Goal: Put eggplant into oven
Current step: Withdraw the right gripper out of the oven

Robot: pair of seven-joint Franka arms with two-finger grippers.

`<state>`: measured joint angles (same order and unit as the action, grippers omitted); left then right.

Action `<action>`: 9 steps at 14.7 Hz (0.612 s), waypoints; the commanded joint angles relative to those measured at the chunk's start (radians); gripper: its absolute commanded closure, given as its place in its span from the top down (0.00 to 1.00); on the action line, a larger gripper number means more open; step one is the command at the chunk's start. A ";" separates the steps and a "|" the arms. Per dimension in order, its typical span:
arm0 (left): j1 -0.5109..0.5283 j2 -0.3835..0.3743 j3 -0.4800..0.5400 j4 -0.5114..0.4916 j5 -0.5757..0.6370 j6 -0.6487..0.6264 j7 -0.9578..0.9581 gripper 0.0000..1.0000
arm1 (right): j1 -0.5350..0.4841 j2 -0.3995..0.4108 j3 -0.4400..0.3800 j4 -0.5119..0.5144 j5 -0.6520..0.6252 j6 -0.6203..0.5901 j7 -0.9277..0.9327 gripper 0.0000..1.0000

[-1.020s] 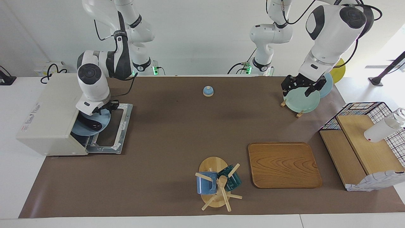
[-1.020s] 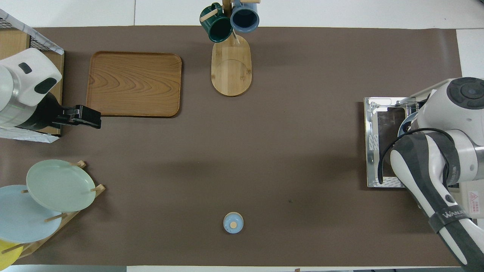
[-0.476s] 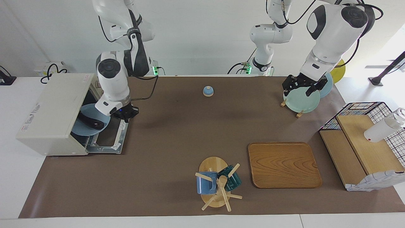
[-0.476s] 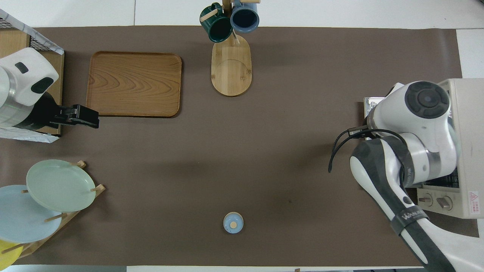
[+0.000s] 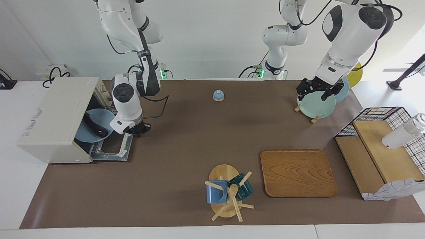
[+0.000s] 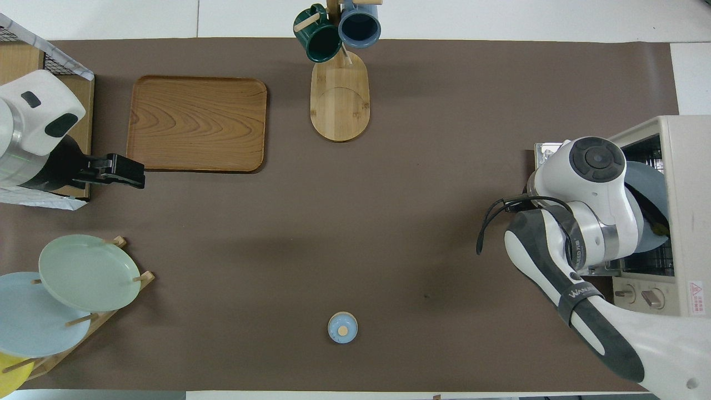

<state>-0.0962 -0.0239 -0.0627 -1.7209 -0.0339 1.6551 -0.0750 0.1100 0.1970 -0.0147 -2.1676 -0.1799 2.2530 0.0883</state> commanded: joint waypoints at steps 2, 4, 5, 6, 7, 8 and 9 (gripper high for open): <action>0.015 -0.019 -0.008 -0.016 0.019 0.005 0.001 1.00 | -0.003 -0.013 0.002 -0.014 -0.070 -0.004 0.002 0.00; 0.015 -0.019 -0.008 -0.016 0.019 0.003 0.001 1.00 | -0.007 -0.013 0.002 -0.012 -0.163 -0.007 0.007 0.00; 0.015 -0.019 -0.008 -0.016 0.019 0.005 0.001 1.00 | -0.007 -0.013 0.004 -0.006 -0.196 -0.022 0.007 0.00; 0.013 -0.019 -0.008 -0.016 0.019 0.003 0.001 1.00 | -0.007 -0.011 0.002 0.006 -0.222 -0.044 0.007 0.00; 0.013 -0.019 -0.009 -0.016 0.019 0.005 0.001 1.00 | -0.003 -0.008 0.004 0.041 -0.248 -0.084 0.004 0.00; 0.012 -0.019 -0.009 -0.014 0.019 0.005 0.001 1.00 | -0.007 -0.002 0.005 0.087 -0.253 -0.145 -0.004 0.00; 0.012 -0.019 -0.009 -0.014 0.019 0.003 0.001 1.00 | -0.016 -0.007 0.005 0.132 -0.250 -0.206 -0.027 0.00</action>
<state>-0.0954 -0.0239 -0.0621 -1.7209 -0.0339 1.6550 -0.0750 0.1298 0.1965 0.0041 -2.1304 -0.3624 2.1632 0.0898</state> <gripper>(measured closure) 0.000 0.991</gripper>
